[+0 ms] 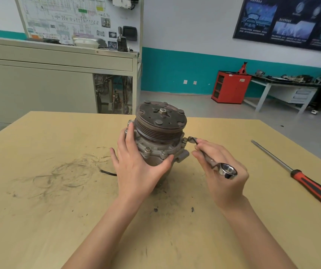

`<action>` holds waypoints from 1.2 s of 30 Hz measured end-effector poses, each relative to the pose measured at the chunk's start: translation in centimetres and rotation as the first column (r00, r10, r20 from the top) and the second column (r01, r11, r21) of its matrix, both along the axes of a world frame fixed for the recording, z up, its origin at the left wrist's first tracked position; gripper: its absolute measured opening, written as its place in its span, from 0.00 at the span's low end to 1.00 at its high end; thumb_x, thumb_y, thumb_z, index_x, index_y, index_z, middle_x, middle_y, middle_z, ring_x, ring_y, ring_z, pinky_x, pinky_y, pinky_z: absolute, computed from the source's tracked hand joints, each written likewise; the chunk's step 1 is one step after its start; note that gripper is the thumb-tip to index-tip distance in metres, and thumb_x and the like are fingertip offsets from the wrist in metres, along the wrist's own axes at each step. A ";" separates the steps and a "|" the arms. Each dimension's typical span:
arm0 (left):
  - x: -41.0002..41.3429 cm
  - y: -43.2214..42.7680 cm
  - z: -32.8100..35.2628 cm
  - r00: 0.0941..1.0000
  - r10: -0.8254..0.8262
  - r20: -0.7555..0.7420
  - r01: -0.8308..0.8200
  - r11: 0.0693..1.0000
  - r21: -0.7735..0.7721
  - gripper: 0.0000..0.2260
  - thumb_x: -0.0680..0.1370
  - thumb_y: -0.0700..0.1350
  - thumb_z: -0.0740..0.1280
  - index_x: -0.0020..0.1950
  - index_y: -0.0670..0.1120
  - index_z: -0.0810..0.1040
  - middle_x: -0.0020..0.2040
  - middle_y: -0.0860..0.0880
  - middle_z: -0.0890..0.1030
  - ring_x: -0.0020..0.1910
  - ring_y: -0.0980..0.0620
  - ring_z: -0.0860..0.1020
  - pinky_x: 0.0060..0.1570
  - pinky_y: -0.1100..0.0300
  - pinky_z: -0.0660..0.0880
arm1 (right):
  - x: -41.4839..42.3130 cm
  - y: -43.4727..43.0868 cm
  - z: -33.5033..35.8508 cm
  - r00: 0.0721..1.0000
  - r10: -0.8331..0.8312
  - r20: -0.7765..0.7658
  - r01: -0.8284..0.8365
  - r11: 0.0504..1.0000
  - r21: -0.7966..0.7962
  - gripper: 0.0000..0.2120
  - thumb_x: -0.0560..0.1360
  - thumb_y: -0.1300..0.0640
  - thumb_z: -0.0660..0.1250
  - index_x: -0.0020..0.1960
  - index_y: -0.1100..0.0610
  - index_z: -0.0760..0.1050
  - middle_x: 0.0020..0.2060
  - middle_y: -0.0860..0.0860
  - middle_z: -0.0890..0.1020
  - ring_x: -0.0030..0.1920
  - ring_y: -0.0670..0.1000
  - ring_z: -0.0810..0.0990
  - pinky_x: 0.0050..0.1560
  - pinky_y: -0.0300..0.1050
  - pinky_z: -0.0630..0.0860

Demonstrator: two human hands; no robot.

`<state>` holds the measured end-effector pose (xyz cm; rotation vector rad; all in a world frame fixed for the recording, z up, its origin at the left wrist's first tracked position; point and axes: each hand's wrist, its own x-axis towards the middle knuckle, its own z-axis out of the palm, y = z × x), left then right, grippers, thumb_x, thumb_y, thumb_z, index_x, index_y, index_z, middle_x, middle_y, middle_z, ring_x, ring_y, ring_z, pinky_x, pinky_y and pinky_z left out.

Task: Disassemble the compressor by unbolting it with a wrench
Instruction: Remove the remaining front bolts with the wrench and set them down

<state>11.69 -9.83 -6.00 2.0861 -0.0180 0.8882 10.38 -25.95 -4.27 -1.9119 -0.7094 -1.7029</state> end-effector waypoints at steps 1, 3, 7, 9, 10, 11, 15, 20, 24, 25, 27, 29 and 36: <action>0.0 0.0 0.0 1.000 -0.001 -0.002 0.001 1.000 -0.001 0.50 0.62 0.71 0.63 0.78 0.48 0.55 0.75 0.46 0.62 0.74 0.48 0.60 0.71 0.35 0.58 | 0.1 0.0 0.1 1.000 -0.001 0.000 0.001 1.000 0.001 0.20 0.78 0.55 0.64 0.40 0.71 0.81 0.40 0.62 0.84 0.39 0.56 0.85 0.38 0.47 0.80; 0.0 0.0 -0.1 1.000 -0.006 -0.003 0.006 1.000 -0.002 0.50 0.62 0.71 0.63 0.78 0.48 0.54 0.75 0.47 0.62 0.74 0.48 0.59 0.71 0.35 0.57 | 0.1 0.0 0.3 1.000 -0.024 0.017 0.025 0.999 -0.028 0.19 0.78 0.55 0.65 0.40 0.71 0.81 0.40 0.62 0.84 0.39 0.56 0.85 0.40 0.45 0.80; 0.0 0.0 -0.1 1.000 -0.005 -0.002 0.005 1.000 0.003 0.50 0.62 0.71 0.63 0.79 0.49 0.54 0.75 0.47 0.61 0.74 0.48 0.59 0.71 0.35 0.57 | -0.2 0.5 0.4 0.999 -0.023 0.025 0.025 0.997 -0.068 0.18 0.78 0.55 0.65 0.41 0.70 0.81 0.42 0.62 0.84 0.40 0.55 0.85 0.42 0.42 0.80; 0.0 0.0 -0.1 1.000 -0.002 -0.001 0.002 1.000 -0.001 0.51 0.62 0.71 0.63 0.79 0.49 0.54 0.75 0.47 0.61 0.74 0.48 0.60 0.71 0.35 0.57 | -0.3 0.9 0.1 0.997 -0.049 0.052 0.055 0.991 -0.123 0.18 0.77 0.55 0.65 0.41 0.70 0.82 0.41 0.62 0.84 0.39 0.55 0.85 0.41 0.41 0.80; 0.0 0.0 -0.1 1.000 -0.003 -0.001 0.003 1.000 -0.005 0.51 0.62 0.71 0.63 0.79 0.49 0.54 0.75 0.47 0.61 0.74 0.48 0.60 0.71 0.35 0.57 | -0.4 1.0 -0.1 0.994 -0.075 0.075 0.086 0.984 -0.158 0.18 0.77 0.55 0.66 0.41 0.70 0.82 0.41 0.61 0.84 0.39 0.54 0.85 0.40 0.41 0.81; 0.0 0.0 -0.1 1.000 -0.005 -0.002 0.005 1.000 -0.007 0.51 0.61 0.71 0.63 0.79 0.48 0.54 0.75 0.47 0.61 0.74 0.48 0.59 0.71 0.35 0.56 | -0.4 1.1 -0.3 0.991 -0.096 0.099 0.113 0.976 -0.185 0.17 0.76 0.55 0.67 0.40 0.69 0.82 0.41 0.61 0.85 0.38 0.54 0.85 0.39 0.40 0.81; 0.0 0.0 -0.1 1.000 -0.004 0.003 0.004 1.000 0.001 0.51 0.62 0.71 0.63 0.78 0.48 0.55 0.75 0.46 0.62 0.74 0.49 0.60 0.71 0.35 0.56 | -0.6 0.8 -1.3 0.990 -0.105 0.098 0.120 0.978 -0.170 0.18 0.78 0.55 0.65 0.41 0.68 0.83 0.43 0.60 0.85 0.40 0.52 0.85 0.41 0.41 0.80; -0.1 0.1 -0.1 1.000 -0.012 -0.006 0.012 1.000 -0.008 0.51 0.62 0.71 0.62 0.79 0.49 0.54 0.75 0.47 0.61 0.73 0.50 0.58 0.72 0.36 0.56 | -0.8 -0.2 -1.8 0.779 0.573 -0.254 -0.383 0.756 0.531 0.11 0.81 0.60 0.58 0.47 0.59 0.78 0.49 0.51 0.84 0.47 0.53 0.84 0.49 0.45 0.80; -0.1 0.1 0.0 1.000 -0.022 -0.001 0.022 1.000 -0.009 0.51 0.62 0.71 0.62 0.79 0.48 0.54 0.75 0.47 0.61 0.74 0.49 0.58 0.72 0.36 0.56 | 0.8 -2.6 -0.5 0.444 0.874 -0.197 -0.360 0.375 0.854 0.11 0.79 0.64 0.52 0.46 0.62 0.73 0.46 0.54 0.84 0.36 0.55 0.84 0.36 0.43 0.80; -0.1 0.1 0.0 1.000 -0.024 0.000 0.024 1.000 -0.012 0.51 0.62 0.71 0.62 0.79 0.48 0.54 0.75 0.47 0.61 0.74 0.50 0.58 0.72 0.36 0.56 | 1.7 -3.4 0.2 0.381 0.902 -0.206 -0.355 0.348 0.867 0.10 0.78 0.64 0.52 0.46 0.61 0.72 0.45 0.54 0.84 0.33 0.53 0.83 0.32 0.41 0.78; -0.2 0.1 0.1 1.000 -0.028 0.000 0.028 0.999 -0.016 0.51 0.62 0.71 0.62 0.79 0.48 0.54 0.75 0.47 0.60 0.73 0.52 0.57 0.72 0.36 0.56 | 4.0 -4.7 1.6 0.271 0.934 -0.235 -0.332 0.320 0.887 0.10 0.78 0.64 0.53 0.47 0.60 0.73 0.44 0.53 0.83 0.30 0.50 0.78 0.27 0.38 0.73; -0.2 0.1 0.1 1.000 -0.027 -0.004 0.027 1.000 -0.014 0.51 0.62 0.71 0.63 0.79 0.49 0.53 0.76 0.47 0.60 0.73 0.52 0.57 0.72 0.37 0.55 | 7.1 -5.5 2.8 0.158 0.941 -0.299 -0.273 0.333 0.903 0.09 0.77 0.63 0.55 0.48 0.60 0.75 0.44 0.52 0.79 0.31 0.48 0.73 0.25 0.36 0.68; -0.1 0.1 0.1 1.000 -0.005 0.010 0.005 1.000 -0.005 0.51 0.61 0.71 0.62 0.78 0.48 0.55 0.75 0.47 0.62 0.73 0.52 0.58 0.73 0.37 0.54 | 15.1 -2.0 3.7 -0.381 0.806 -0.454 -0.172 0.420 0.891 0.13 0.72 0.54 0.61 0.51 0.56 0.80 0.44 0.53 0.81 0.41 0.51 0.75 0.43 0.43 0.68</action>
